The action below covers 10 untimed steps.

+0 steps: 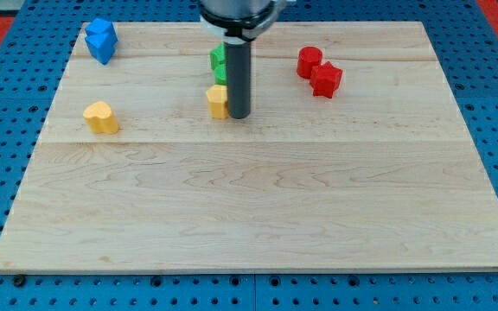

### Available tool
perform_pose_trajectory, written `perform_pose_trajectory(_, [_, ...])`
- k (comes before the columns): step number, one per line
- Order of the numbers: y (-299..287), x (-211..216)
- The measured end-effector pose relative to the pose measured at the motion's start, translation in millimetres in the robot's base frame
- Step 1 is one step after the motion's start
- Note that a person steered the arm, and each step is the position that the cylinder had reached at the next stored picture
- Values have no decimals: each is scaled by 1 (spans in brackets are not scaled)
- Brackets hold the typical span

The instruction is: Move the yellow hexagon to the bottom left of the green circle

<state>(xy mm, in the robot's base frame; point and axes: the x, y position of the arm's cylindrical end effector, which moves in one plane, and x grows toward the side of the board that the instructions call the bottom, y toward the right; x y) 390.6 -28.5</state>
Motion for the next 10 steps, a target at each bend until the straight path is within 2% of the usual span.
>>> perform_pose_trajectory(1, [22,31])
perform_pose_trajectory(2, [-63,47])
perform_pose_trajectory(3, [-121,-16])
perform_pose_trajectory(4, [-65,-48])
perform_pose_trajectory(5, [-23,-29])
perform_pose_trajectory(7, [-69,7])
perform_pose_trajectory(8, [17,54])
perform_pose_trajectory(9, [39,26])
perform_pose_trajectory(10, [2,12])
